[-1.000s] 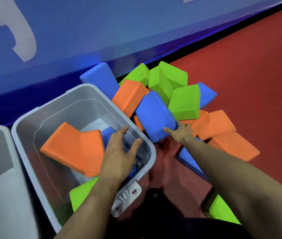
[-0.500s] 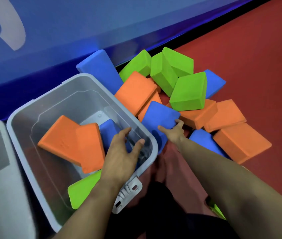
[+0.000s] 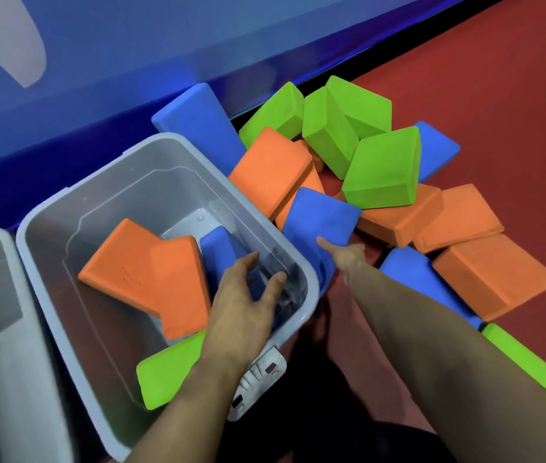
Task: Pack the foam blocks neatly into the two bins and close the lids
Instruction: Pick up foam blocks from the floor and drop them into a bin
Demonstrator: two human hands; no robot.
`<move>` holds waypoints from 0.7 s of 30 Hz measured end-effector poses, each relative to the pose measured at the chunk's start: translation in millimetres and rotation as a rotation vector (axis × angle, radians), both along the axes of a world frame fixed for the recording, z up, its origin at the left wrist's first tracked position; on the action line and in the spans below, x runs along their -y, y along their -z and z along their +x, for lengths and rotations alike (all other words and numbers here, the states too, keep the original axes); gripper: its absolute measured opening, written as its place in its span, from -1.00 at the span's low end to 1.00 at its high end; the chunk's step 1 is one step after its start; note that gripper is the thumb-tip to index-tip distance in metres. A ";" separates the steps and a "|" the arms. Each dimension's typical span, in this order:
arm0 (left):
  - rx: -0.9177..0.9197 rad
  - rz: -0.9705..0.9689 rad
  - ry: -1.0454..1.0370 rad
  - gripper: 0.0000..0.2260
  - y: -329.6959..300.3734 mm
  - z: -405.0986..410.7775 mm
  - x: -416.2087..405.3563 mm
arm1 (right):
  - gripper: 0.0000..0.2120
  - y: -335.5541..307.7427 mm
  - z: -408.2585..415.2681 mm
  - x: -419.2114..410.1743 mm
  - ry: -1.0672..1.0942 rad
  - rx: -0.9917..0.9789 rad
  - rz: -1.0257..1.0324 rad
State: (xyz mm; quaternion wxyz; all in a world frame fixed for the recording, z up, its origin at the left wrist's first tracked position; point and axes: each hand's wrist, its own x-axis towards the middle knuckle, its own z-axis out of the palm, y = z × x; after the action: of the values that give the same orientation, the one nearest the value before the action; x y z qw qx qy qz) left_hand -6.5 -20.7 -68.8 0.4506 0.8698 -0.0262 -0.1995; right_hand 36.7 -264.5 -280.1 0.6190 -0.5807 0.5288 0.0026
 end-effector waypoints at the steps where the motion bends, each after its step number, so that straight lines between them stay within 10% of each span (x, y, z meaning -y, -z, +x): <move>1: -0.005 -0.005 -0.007 -0.49 0.0 0.7 0.3 | 0.28 0.8 -2.3 5.3 -0.020 0.003 -0.006; 10: 0.030 -0.096 -0.011 -0.40 -27.1 8.6 29.8 | -0.34 -111.0 -32.1 50.0 -0.409 0.273 -0.298; 21: 0.147 0.128 0.303 -0.08 -70.4 -16.0 53.0 | -0.34 -249.6 -126.2 70.5 -1.034 0.305 -0.238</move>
State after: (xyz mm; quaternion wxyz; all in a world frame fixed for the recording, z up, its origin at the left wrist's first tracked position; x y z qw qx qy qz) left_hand -22.6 -73.6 1.5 0.3558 0.8951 -0.1771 -0.2020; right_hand -89.4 -334.9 -30.4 0.5368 -0.8244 0.0759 0.1625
